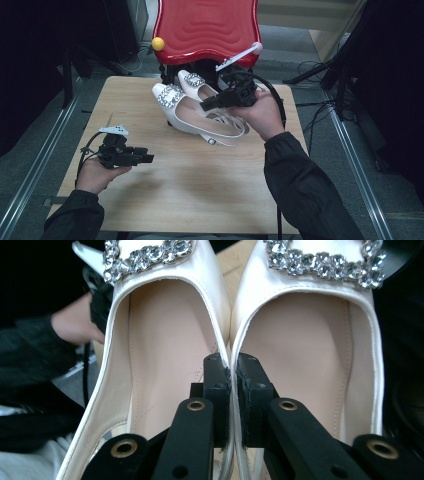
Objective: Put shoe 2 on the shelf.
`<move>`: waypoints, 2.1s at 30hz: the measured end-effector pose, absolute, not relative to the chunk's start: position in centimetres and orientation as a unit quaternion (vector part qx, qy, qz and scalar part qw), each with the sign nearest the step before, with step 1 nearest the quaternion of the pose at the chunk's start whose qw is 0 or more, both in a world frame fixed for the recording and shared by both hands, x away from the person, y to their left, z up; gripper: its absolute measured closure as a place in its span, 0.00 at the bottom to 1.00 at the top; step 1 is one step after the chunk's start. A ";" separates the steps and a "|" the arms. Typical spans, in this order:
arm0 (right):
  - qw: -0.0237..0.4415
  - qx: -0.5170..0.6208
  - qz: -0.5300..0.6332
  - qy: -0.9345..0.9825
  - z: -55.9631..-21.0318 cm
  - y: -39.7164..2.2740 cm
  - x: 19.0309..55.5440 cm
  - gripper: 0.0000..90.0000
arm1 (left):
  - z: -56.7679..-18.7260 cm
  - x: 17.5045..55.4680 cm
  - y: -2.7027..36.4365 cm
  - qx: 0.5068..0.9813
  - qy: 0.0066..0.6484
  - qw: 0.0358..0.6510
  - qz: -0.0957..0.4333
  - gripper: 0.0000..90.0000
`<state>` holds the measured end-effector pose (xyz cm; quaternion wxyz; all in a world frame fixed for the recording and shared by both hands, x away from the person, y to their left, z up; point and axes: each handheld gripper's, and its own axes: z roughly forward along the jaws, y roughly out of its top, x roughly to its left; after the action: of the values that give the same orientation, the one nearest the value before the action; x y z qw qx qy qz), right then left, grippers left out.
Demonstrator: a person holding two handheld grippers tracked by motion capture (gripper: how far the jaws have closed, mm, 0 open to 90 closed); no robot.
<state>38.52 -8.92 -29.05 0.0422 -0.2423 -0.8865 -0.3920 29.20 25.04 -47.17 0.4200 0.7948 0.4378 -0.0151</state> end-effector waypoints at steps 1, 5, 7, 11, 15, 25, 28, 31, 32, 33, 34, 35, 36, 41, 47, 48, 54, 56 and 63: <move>0.042 -0.245 -0.395 -0.884 -28.7 -9.0 38.5 0.96 | -47.2 29.2 25.0 0.796 0.437 0.418 -0.013 0.56; 0.042 -0.253 -0.412 -0.874 -27.4 -9.4 38.6 0.96 | -47.2 29.3 25.0 0.795 0.437 0.420 -0.014 0.55; 0.043 -0.255 -0.418 -0.871 -27.0 -9.5 38.5 0.96 | -47.2 29.3 25.0 0.796 0.435 0.421 -0.014 0.54; 0.043 -0.250 -0.432 -0.865 -26.4 -10.1 38.4 0.96 | -47.2 29.4 24.8 0.800 0.430 0.418 -0.016 0.54; 0.042 -0.260 -0.440 -0.858 -25.5 -10.9 38.2 0.96 | -47.2 29.5 24.7 0.801 0.429 0.417 -0.020 0.54; 0.020 -0.281 -0.474 -0.834 -22.8 -11.7 38.3 0.96 | -47.3 29.6 24.4 0.803 0.427 0.415 -0.022 0.54; 0.018 -0.293 -0.490 -0.821 -22.0 -11.7 38.6 0.96 | -47.3 29.6 24.4 0.804 0.425 0.415 -0.021 0.54; 0.017 -0.306 -0.509 -0.804 -21.2 -11.7 39.0 0.96 | -47.3 29.6 24.4 0.805 0.424 0.415 -0.022 0.54; 0.014 -0.309 -0.513 -0.801 -20.9 -11.6 39.1 0.96 | -47.3 29.6 24.3 0.805 0.424 0.415 -0.023 0.54; 0.015 -0.315 -0.515 -0.797 -20.6 -11.6 39.3 0.96 | -47.3 29.6 24.3 0.806 0.423 0.414 -0.023 0.54; 0.014 -0.319 -0.517 -0.794 -20.2 -11.4 39.5 0.96 | -47.3 29.6 24.3 0.806 0.421 0.415 -0.023 0.54; 0.011 -0.322 -0.518 -0.792 -19.9 -11.3 39.7 0.96 | -47.3 29.7 24.3 0.807 0.421 0.414 -0.022 0.54; 0.008 -0.327 -0.520 -0.789 -19.5 -11.2 39.9 0.96 | -47.3 29.7 24.3 0.807 0.421 0.414 -0.022 0.54; 0.008 -0.349 -0.541 -0.765 -18.2 -10.7 41.1 0.96 | -47.3 29.7 24.2 0.807 0.419 0.414 -0.026 0.54; -0.008 -0.367 -0.554 -0.747 -16.7 -9.8 42.2 0.96 | -47.4 29.7 24.1 0.807 0.419 0.415 -0.026 0.54; -0.012 -0.372 -0.559 -0.741 -16.4 -9.7 42.4 0.96 | -47.4 29.7 24.1 0.807 0.418 0.415 -0.028 0.54; -0.015 -0.394 -0.573 -0.718 -14.7 -9.3 43.7 0.96 | -47.5 29.8 24.2 0.809 0.417 0.414 -0.030 0.54; -0.021 -0.405 -0.578 -0.708 -14.4 -9.3 44.3 0.96 | -47.5 29.8 24.2 0.809 0.414 0.416 -0.031 0.54; -0.040 -0.443 -0.583 -0.680 -14.4 -9.5 46.3 0.96 | -47.5 29.9 24.0 0.811 0.407 0.420 -0.036 0.54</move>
<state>46.34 -9.51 -14.37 -0.0395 -0.4426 -0.6803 -0.5829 29.91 23.95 -47.49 0.4195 0.8107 0.4067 -0.0359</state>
